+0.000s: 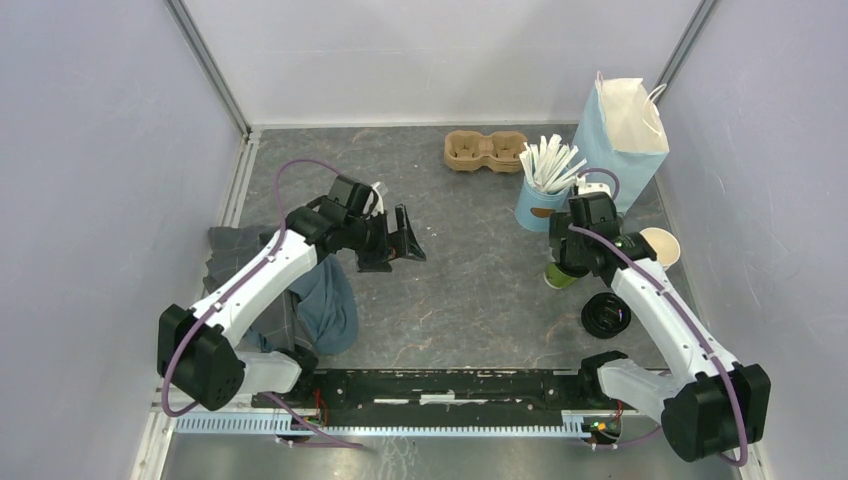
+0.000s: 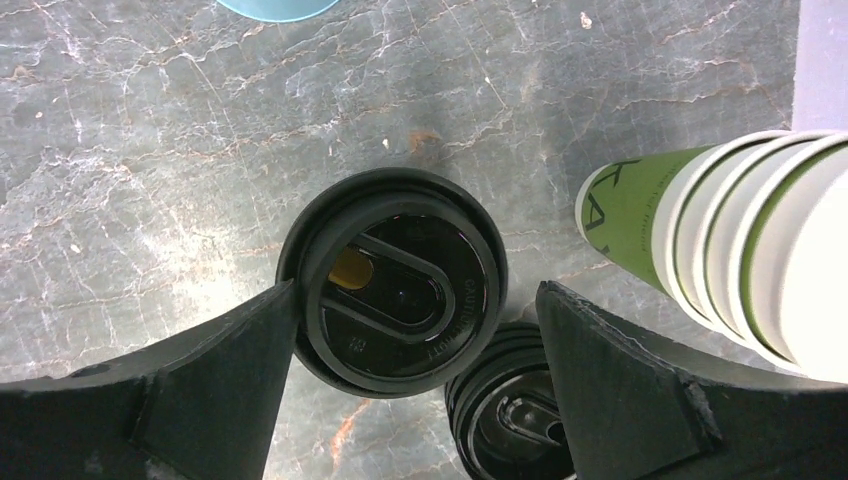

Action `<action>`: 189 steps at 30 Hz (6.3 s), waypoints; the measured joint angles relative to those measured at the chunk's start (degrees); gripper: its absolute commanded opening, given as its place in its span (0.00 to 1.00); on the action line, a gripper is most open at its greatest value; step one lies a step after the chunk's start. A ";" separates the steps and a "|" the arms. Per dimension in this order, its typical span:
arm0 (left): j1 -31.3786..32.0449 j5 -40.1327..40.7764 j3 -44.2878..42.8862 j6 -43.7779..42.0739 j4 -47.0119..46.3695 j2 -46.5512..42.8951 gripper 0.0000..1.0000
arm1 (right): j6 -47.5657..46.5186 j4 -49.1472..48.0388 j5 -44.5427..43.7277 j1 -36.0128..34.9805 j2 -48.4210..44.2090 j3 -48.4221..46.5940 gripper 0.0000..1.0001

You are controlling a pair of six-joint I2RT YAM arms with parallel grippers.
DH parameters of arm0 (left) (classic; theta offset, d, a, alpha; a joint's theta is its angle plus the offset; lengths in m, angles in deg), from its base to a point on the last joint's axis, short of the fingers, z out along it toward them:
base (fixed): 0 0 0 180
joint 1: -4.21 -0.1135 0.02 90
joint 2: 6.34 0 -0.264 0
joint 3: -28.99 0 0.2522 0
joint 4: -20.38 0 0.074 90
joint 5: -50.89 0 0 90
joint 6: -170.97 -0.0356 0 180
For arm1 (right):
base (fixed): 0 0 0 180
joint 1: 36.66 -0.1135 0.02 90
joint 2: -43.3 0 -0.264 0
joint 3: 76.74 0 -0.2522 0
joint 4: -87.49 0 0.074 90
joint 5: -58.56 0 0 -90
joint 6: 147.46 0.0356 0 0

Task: Pack the takeout coffee

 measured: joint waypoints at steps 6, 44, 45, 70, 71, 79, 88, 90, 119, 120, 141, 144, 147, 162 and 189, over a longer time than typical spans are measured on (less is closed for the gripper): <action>0.00 -0.92 -0.28 0.00 -0.94 0.74 0.99 | -0.98 4.42 0.85 0.00 0.17 -6.25 0.95; 0.22 -11.96 -12.70 -7.37 -2.23 9.81 1.00 | -7.39 10.21 4.68 27.43 10.67 -18.88 0.32; 0.39 -11.98 -12.68 -7.45 -2.21 9.81 1.00 | -7.45 10.12 4.72 27.43 10.64 -18.53 0.32; 1.03 -11.98 -12.74 -8.87 -1.07 9.81 1.00 | -8.96 9.57 4.57 27.34 10.03 -16.39 0.00; 1.05 -11.96 -12.74 -8.87 -1.07 9.81 1.00 | -8.96 9.66 4.13 27.12 10.03 -16.61 0.00; 1.05 -11.98 -12.74 -8.87 -1.07 9.84 1.00 | -8.59 10.84 -4.04 19.10 9.75 -18.03 0.00; 1.05 -12.00 -12.74 -8.87 -1.09 9.86 1.00 | -8.76 11.06 -9.18 16.48 8.79 -17.81 0.00; 1.05 -12.00 -12.74 -8.87 -1.09 9.86 1.00 | -8.92 11.80 -9.68 15.96 8.83 -18.18 0.00; 0.92 3.93 -11.82 -1.09 3.89 -10.32 1.00 | -8.50 12.33 9.07 -30.82 2.38 -22.91 0.00; 0.94 4.90 -11.78 -0.74 4.42 -11.56 1.00 | -8.07 11.61 9.01 -33.97 3.19 -21.97 0.00; 0.94 12.09 -10.36 3.26 9.44 -15.74 1.00 | -0.48 6.25 -3.96 -65.37 24.90 -19.52 0.59; 0.92 12.13 -10.36 3.21 9.46 -14.80 1.00 | 0.96 8.90 -5.57 -65.33 23.50 -21.22 0.61; 0.92 12.15 -10.43 2.97 9.49 -14.12 1.00 | 3.74 12.61 -7.72 -64.22 20.96 -25.83 0.61; 0.83 9.57 -13.03 -5.18 7.58 -4.94 1.00 | 16.20 19.93 -3.15 -3.98 -8.79 -2.21 0.54; 4.52 6.19 -17.25 -14.10 6.38 3.93 1.00 | 7.82 10.14 12.41 17.57 -9.75 12.39 0.26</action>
